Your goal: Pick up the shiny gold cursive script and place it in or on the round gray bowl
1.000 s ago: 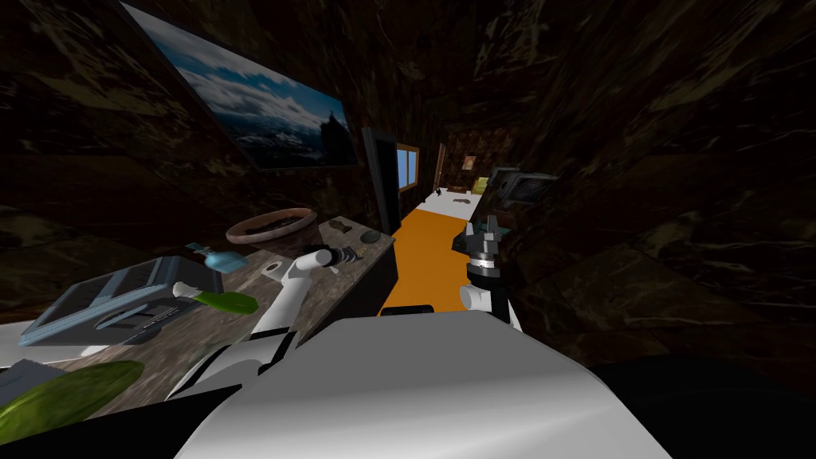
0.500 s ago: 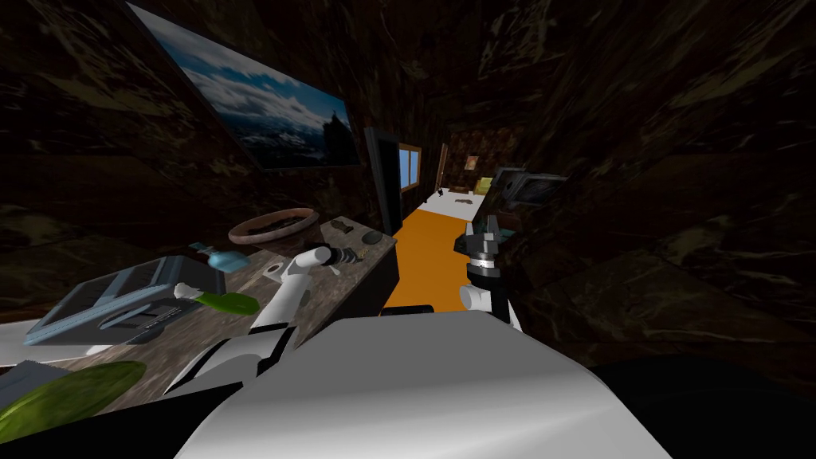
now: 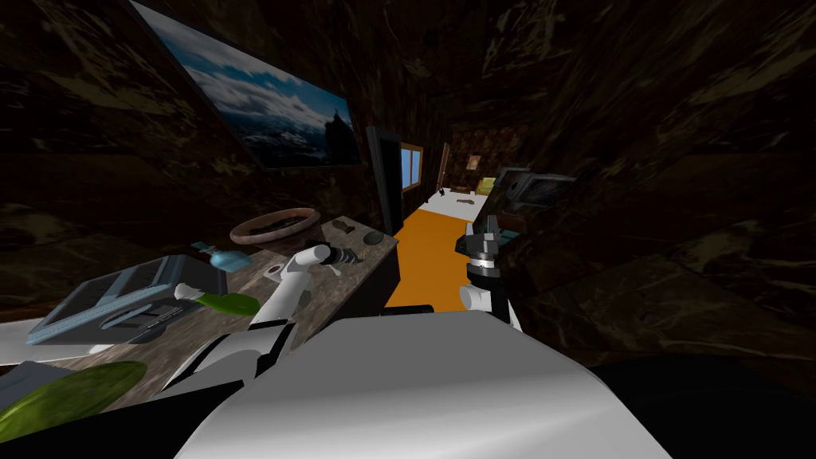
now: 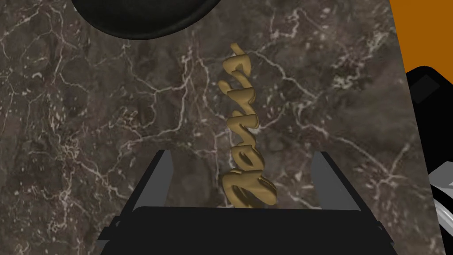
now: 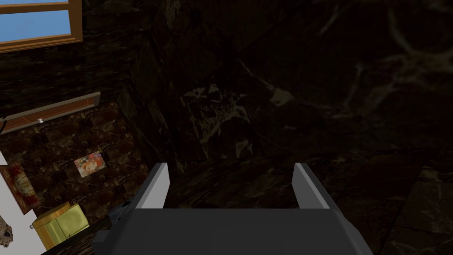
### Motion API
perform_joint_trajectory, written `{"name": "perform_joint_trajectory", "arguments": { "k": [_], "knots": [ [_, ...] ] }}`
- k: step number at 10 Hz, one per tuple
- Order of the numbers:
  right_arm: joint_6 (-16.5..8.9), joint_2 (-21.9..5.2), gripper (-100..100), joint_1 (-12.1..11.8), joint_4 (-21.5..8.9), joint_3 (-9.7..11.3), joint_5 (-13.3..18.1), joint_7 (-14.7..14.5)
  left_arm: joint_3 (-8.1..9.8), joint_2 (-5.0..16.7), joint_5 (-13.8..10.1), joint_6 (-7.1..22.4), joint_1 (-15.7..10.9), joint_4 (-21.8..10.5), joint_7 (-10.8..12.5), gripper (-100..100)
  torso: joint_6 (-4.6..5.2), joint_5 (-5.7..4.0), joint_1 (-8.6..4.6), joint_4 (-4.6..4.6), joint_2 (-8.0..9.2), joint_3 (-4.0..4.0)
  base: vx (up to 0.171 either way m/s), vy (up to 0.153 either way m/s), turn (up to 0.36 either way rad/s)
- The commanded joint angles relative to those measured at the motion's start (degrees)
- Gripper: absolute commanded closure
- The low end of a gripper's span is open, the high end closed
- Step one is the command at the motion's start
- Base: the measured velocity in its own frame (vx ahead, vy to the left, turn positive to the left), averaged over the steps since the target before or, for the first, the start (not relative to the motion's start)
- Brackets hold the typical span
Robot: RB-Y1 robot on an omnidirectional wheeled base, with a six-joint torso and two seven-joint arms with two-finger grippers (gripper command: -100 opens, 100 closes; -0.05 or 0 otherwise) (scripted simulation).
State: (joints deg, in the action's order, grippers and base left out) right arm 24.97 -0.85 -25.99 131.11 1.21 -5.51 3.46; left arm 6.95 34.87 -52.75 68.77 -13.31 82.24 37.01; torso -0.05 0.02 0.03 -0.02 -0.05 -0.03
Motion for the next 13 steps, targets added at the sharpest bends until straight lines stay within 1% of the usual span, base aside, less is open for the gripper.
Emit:
{"name": "perform_joint_trajectory", "arguments": {
  "k": [1,2,3,4,8,9,10,11,12,13],
  "knots": [
    [0.0,0.0,0,0.0,0.0,0.0,0.0,0.0,-0.28,-1.3,0.9,-1.8,0.1,-1.7,-1.0,-100,0.00,0.00,0.00,0.00,0.00,0.00,0.026,0.002,-0.039],
    [0.0,0.0,0,0.0,0.0,0.0,0.0,0.0,-0.40,-1.8,1.3,-2.6,0.1,-2.5,-1.4,-100,0.01,0.01,0.00,-0.01,-0.05,-0.03,0.051,-0.003,-0.052],
    [0.0,0.0,0,0.0,0.0,0.0,0.0,0.0,-0.26,-1.4,0.9,-1.8,0.1,-1.9,-1.1,-100,0.02,0.00,-0.02,-0.03,-0.14,-0.08,0.024,-0.002,-0.009],
    [0.0,0.0,0,0.0,0.0,0.0,0.0,0.0,-0.29,-1.4,1.0,-2.1,0.1,-2.1,-1.2,100,0.00,-0.01,-0.02,-0.02,-0.09,-0.05,0.000,0.000,0.000],
    [0.0,0.0,0,0.0,0.0,0.0,0.0,0.0,-0.32,-1.4,0.9,-2.0,0.1,-2.1,-1.3,100,-0.04,0.00,0.00,0.00,0.00,0.00,0.000,0.000,0.000],
    [0.0,0.0,0,0.0,0.0,0.0,0.0,0.0,-0.31,-1.4,0.9,-2.0,0.1,-2.1,-1.2,0,-0.03,-0.01,-0.01,-0.01,0.00,0.00,0.000,0.000,0.000],
    [0.0,0.0,0,0.0,0.0,0.0,0.0,0.0,-0.04,-0.2,0.1,-0.3,0.0,-0.2,-0.1,100,-0.02,-0.01,-0.01,-0.01,0.00,-0.01,-0.030,-0.001,0.065],
    [0.0,0.0,0,0.0,0.0,0.0,0.0,0.0,-0.25,-0.9,0.6,-1.3,0.0,-1.1,-0.7,100,-0.06,-0.03,0.00,0.03,0.11,0.06,-0.017,0.000,0.023],
    [0.0,0.0,0,0.0,0.0,0.0,0.0,0.0,-0.21,-0.8,0.6,-1.1,0.0,-0.9,-0.5,0,-0.02,-0.01,-0.01,0.01,0.09,0.05,0.000,0.000,0.000],
    [0.0,0.0,0,0.0,0.0,0.0,0.0,0.0,0.40,1.1,0.4,0.6,-0.5,-0.1,0.0,100,-0.01,-0.01,-0.01,0.00,0.04,0.02,-0.017,-0.066,-0.053]
  ]
}}
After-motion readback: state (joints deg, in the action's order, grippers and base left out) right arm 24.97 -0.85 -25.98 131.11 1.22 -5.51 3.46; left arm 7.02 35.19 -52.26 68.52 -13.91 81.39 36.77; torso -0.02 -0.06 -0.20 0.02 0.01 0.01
